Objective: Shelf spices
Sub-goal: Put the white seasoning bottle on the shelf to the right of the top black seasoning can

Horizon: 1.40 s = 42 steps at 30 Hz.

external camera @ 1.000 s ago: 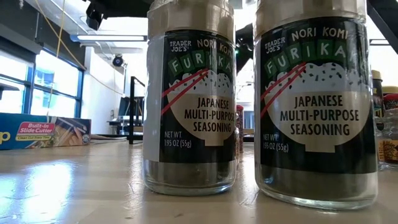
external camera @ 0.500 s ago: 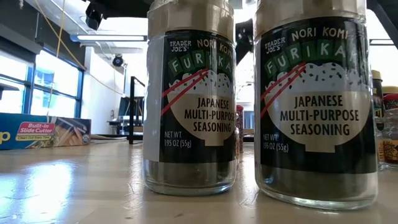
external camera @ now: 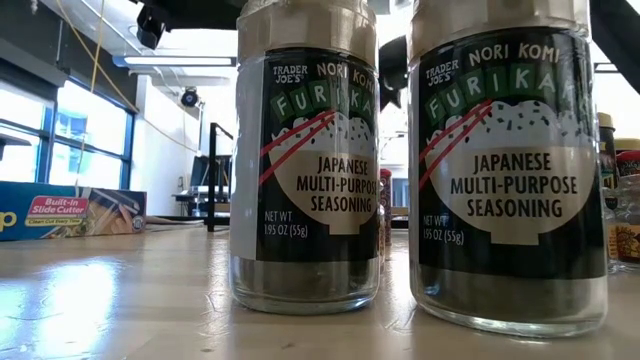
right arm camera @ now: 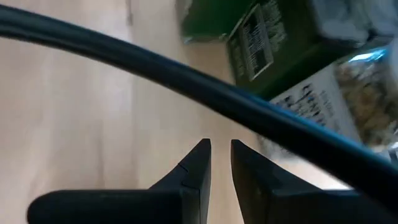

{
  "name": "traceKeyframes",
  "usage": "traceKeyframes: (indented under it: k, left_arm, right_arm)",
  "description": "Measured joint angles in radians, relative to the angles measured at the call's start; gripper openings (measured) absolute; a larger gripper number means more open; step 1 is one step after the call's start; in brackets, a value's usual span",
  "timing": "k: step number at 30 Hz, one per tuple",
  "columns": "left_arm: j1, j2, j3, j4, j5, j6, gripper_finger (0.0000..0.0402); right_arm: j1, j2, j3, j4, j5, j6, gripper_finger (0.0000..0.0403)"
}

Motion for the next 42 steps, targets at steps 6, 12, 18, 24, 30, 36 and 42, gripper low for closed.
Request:
traceKeyframes:
  k: [6, 12, 18, 24, 30, 36, 42]
  left_arm:
    - [0.0, 0.0, 0.0, -0.005, -0.001, 0.0, 0.0087]
    - [0.0, 0.0, 0.0, -0.009, -0.005, -0.004, 0.0087]
    - [0.0, 0.0, 0.0, -0.009, -0.006, -0.004, 0.0087]
    - [0.001, 0.0, 0.0, -0.006, -0.007, -0.005, 0.0087]
    - [0.001, 0.0, 0.0, -0.006, -0.01, -0.005, 0.0087]
    - [0.001, 0.0, 0.0, -0.005, -0.01, -0.006, 0.0087]
    - [0.001, 0.0, 0.0, -0.005, -0.011, -0.008, 0.0087]
  right_arm:
    - [-0.034, 0.013, 0.0, 0.071, 0.006, 0.052, 0.0055]
    - [-0.075, 0.013, 0.0, 0.104, -0.023, 0.107, 0.0055]
    - [-0.085, 0.016, 0.0, 0.141, -0.024, 0.137, 0.0055]
    - [-0.064, 0.016, 0.0, 0.144, -0.085, 0.117, 0.0055]
    - [-0.07, 0.019, 0.0, 0.212, -0.072, 0.129, 0.0055]
    - [-0.087, 0.019, 0.0, 0.255, -0.071, 0.141, 0.0055]
    - [-0.078, -0.02, 0.007, 0.253, -0.202, 0.108, 0.0055]
